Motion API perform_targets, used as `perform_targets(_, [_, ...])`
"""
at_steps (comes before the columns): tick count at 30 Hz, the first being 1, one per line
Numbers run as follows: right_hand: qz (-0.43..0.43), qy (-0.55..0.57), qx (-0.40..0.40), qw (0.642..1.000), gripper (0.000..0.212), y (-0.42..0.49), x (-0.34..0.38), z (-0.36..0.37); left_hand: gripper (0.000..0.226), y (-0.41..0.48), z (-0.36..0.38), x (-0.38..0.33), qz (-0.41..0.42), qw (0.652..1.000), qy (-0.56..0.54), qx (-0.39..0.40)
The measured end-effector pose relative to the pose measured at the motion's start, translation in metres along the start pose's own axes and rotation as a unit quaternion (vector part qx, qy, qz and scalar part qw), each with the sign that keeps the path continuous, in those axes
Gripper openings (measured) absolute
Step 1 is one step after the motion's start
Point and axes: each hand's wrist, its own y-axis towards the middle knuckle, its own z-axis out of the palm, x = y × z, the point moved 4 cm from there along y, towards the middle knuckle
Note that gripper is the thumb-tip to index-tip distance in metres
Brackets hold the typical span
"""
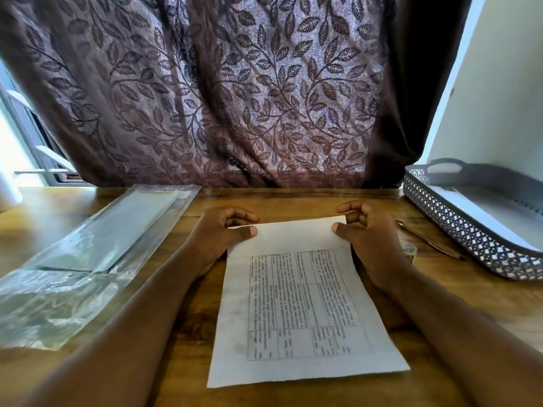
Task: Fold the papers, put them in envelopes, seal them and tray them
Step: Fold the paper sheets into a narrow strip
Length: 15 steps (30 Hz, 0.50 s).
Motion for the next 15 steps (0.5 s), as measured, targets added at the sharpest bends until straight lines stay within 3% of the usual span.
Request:
perform_targets(2, [-0.070,-0.107,-0.037,0.991,0.024,-0.003,0.007,0.001,0.015,-0.003,0.004,-0.012,0.078,0.978,0.192,-0.015])
perform_targets(4, [-0.198,-0.218,-0.070,0.953,0.026,-0.008,0.020,0.005,0.014,-0.011,0.015,-0.029,0.125,0.950,0.286,-0.017])
perform_targets(7, [-0.285,-0.306,-0.025,0.908,0.026,-0.015,0.027,0.020,0.010,-0.022,0.029,-0.049,0.181,0.938,0.296,-0.019])
perform_targets(11, [-0.305,-0.316,0.028,0.898,0.022,-0.025,0.031,0.038,0.004,-0.035,0.040,-0.062,0.295,0.908,0.297,-0.013])
perform_targets(15, [-0.322,-0.314,0.033,0.893,0.009,-0.025,0.034,0.038,0.002,-0.035,0.039,-0.061,0.284,0.910,0.299,-0.040])
